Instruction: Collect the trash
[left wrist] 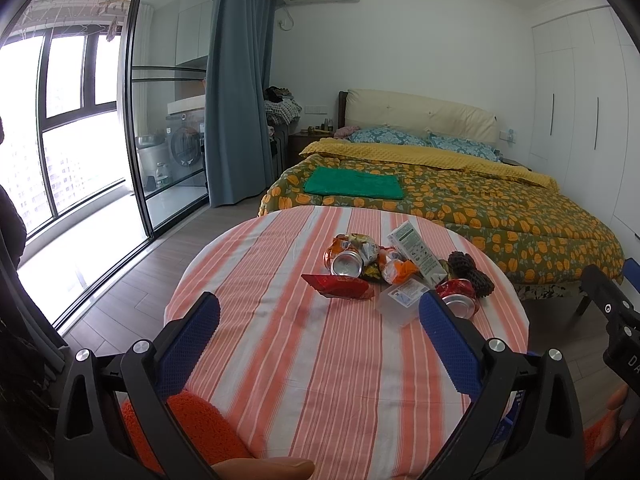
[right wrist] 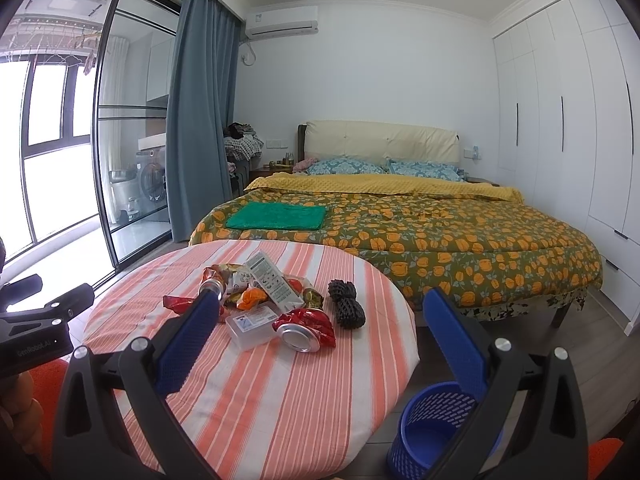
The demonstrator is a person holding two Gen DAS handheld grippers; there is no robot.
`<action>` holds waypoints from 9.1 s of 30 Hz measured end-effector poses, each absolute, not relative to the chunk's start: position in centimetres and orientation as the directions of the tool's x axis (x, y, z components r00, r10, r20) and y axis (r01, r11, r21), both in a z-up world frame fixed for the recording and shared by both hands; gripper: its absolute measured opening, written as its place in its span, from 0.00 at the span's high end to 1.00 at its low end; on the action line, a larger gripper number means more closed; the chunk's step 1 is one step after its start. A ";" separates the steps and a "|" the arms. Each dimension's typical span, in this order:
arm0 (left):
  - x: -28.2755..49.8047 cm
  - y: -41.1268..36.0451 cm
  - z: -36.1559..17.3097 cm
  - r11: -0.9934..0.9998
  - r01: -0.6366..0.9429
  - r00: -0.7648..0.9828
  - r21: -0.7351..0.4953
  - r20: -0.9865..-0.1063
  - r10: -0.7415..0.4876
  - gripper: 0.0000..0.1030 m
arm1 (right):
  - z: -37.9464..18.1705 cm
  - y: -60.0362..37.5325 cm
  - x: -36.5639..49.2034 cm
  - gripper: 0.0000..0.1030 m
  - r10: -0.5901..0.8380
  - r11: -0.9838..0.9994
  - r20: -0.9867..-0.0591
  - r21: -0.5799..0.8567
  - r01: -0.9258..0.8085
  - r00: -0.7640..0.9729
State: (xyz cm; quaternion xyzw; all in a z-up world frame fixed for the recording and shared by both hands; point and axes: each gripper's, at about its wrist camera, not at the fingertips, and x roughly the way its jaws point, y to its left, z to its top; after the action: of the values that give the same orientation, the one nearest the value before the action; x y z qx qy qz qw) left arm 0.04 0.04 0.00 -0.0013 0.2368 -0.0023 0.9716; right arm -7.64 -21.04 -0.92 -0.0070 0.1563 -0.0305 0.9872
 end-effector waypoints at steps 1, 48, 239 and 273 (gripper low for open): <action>0.0 0.0 0.0 1.000 0.004 0.888 -0.003 -0.460 -0.005 0.04 | -1.0 -21.0 -7.6 0.04 -0.063 0.998 -0.308 -0.025 0.058 0.949; -0.3 -0.2 0.0 1.000 0.003 0.886 -0.003 -0.464 -0.004 0.04 | -0.6 -21.1 -7.8 0.04 -0.062 0.998 -0.309 -0.024 0.058 0.949; 19.4 0.6 -13.5 0.857 0.457 0.462 -0.238 -0.760 -0.457 1.00 | -11.8 -23.7 13.6 0.27 0.287 0.826 -0.866 0.007 -0.564 0.410; 21.7 0.3 -14.7 0.856 0.516 0.437 -0.041 -0.846 -0.304 0.92 | -13.4 -27.7 12.4 0.25 0.491 0.845 -0.769 0.306 -0.438 0.409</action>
State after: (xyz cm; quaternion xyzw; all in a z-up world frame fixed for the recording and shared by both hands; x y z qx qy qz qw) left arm 21.66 0.33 -14.67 0.1126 0.4709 -0.2440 0.8402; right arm 12.39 -27.74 -13.38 0.0280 0.4677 0.2768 0.8389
